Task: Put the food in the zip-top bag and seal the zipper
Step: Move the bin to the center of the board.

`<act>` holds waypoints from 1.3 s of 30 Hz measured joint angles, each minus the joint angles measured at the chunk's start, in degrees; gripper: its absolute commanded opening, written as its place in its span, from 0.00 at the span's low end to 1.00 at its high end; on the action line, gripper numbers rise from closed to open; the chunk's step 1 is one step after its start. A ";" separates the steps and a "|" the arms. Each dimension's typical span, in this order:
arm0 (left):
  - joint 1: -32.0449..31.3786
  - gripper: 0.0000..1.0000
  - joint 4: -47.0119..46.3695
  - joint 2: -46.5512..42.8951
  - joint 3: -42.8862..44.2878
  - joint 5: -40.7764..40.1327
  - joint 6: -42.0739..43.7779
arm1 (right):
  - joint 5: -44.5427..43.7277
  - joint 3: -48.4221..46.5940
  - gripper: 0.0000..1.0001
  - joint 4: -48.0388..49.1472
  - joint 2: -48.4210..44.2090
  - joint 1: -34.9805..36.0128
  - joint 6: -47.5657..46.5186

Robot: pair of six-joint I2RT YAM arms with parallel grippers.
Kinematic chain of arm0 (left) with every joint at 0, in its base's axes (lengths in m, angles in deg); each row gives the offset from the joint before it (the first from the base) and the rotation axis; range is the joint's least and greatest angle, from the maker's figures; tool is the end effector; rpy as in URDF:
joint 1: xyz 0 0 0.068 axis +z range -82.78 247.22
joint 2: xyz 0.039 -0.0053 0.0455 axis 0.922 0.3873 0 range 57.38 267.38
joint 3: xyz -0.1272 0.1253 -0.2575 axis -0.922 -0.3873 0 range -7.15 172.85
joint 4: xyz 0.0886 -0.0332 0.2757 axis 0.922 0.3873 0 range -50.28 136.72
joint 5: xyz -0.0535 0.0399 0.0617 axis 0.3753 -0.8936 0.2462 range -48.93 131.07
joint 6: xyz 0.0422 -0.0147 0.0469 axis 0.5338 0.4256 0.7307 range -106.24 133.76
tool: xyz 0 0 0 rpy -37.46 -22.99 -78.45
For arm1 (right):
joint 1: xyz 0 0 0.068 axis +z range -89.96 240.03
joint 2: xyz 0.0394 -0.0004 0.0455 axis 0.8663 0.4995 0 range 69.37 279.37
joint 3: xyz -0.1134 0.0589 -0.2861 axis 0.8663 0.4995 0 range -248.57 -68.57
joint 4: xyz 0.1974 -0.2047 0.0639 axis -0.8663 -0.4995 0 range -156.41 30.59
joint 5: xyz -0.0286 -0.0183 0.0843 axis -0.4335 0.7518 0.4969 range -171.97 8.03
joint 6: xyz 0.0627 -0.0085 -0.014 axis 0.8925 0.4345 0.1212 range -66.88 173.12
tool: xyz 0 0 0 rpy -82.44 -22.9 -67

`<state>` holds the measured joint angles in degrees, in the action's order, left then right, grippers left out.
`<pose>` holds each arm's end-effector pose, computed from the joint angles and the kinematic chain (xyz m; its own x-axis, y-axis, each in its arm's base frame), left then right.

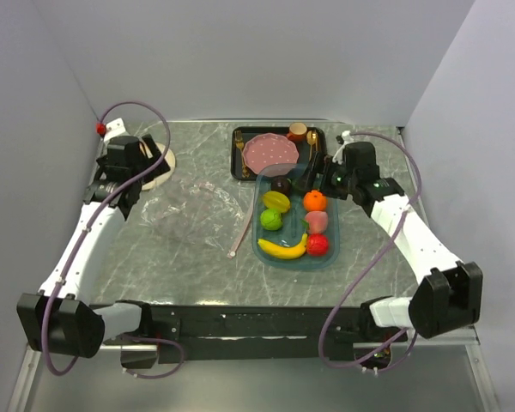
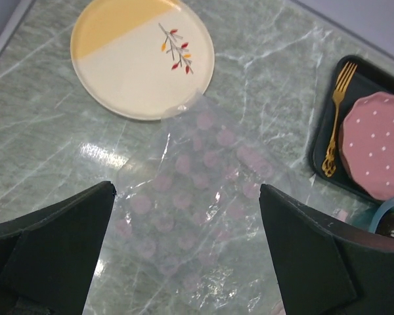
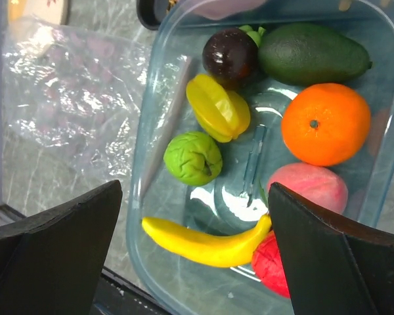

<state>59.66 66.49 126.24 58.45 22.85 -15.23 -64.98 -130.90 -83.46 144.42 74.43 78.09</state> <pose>0.2946 -0.0230 0.3817 -0.3644 -0.4161 -0.8331 -0.3659 0.8866 -0.2828 0.3085 0.0944 0.3332 -0.7218 0.2315 -0.6522 -0.1763 0.8498 0.4968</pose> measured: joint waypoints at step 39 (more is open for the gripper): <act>0.09 0.99 -2.25 4.52 -3.91 14.40 -4.87 | 3.08 7.15 1.00 5.90 7.69 -5.73 2.05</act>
<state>59.75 64.23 130.77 54.54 37.25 -20.11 -61.90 -123.75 -77.56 152.11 68.70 80.14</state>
